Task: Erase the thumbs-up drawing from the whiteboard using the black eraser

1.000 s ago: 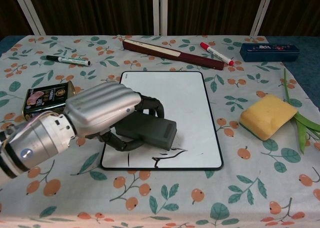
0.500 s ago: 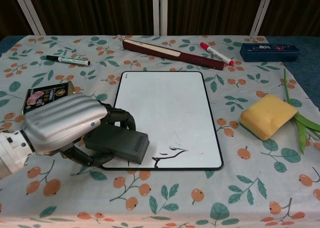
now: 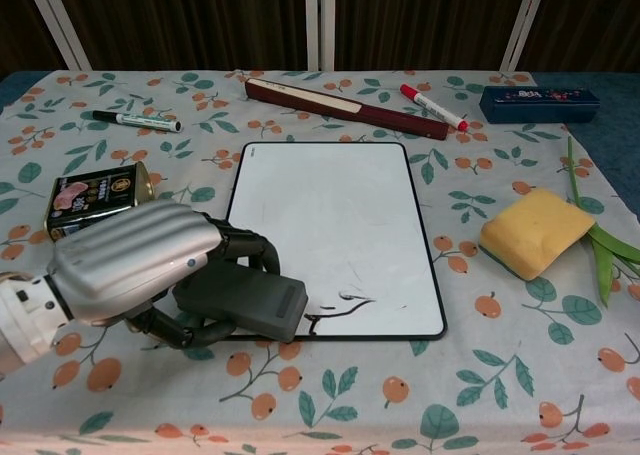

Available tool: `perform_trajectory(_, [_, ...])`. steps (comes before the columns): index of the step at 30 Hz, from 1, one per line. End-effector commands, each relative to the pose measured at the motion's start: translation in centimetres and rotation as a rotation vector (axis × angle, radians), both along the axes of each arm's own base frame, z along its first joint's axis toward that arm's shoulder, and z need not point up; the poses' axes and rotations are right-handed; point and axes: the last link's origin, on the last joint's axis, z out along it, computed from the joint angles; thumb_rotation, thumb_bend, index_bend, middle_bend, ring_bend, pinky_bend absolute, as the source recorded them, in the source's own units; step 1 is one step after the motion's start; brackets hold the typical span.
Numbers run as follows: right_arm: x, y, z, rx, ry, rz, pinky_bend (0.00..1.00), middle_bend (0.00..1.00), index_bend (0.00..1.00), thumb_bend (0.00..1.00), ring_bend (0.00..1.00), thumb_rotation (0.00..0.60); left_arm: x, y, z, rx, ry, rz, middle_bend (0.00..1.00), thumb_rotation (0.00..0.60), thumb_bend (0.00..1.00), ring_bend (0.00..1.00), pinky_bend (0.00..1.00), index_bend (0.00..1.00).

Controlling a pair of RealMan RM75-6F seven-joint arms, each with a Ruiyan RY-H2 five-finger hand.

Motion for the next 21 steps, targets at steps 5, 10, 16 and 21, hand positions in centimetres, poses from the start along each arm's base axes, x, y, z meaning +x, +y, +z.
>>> perform_trajectory(5, [-0.2, 0.0, 0.2, -0.004, -0.002, -0.007, 0.00, 0.00, 0.00, 0.34, 0.00, 0.600, 1.4, -0.2, -1.2, -0.028, -0.016, -0.023, 0.76, 0.600, 0.51, 0.64, 0.72, 0.83])
perform_trajectory(10, [-0.5, 0.0, 0.3, -0.006, -0.008, -0.014, 0.00, 0.00, 0.00, 0.34, 0.00, 0.600, 2.5, -0.1, -2.0, -0.028, -0.024, -0.042, 0.76, 0.600, 0.51, 0.64, 0.72, 0.83])
perform_trajectory(16, [-0.8, 0.1, 0.4, -0.009, -0.015, -0.016, 0.00, 0.00, 0.00, 0.34, 0.00, 0.600, 3.8, 0.2, -3.0, -0.003, -0.016, -0.083, 0.76, 0.600, 0.51, 0.64, 0.72, 0.83])
perform_trajectory(21, [-1.1, 0.2, 0.6, -0.014, -0.019, -0.021, 0.00, 0.00, 0.00, 0.34, 0.00, 0.600, 4.9, 0.3, -3.9, 0.016, -0.011, -0.106, 0.76, 0.600, 0.51, 0.64, 0.72, 0.83])
